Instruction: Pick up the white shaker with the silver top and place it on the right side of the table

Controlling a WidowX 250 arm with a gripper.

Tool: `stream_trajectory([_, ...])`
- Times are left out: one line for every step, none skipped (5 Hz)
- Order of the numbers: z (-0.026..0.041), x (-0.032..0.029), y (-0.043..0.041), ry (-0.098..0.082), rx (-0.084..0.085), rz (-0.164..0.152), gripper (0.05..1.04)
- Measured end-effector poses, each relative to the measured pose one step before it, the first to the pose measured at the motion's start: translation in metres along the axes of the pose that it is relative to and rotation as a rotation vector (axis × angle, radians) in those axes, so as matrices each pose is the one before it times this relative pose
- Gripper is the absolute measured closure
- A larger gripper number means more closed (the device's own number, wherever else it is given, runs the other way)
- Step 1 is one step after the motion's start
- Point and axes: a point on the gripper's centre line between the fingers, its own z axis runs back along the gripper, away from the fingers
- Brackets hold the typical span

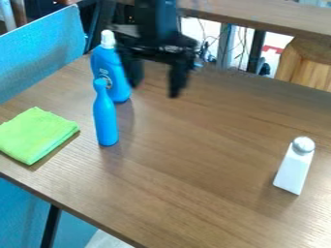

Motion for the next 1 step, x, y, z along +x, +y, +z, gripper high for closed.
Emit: stream_trajectory([0.00327,0.01863,0.04037,0.0035,-0.0163,-0.0246,0.082])
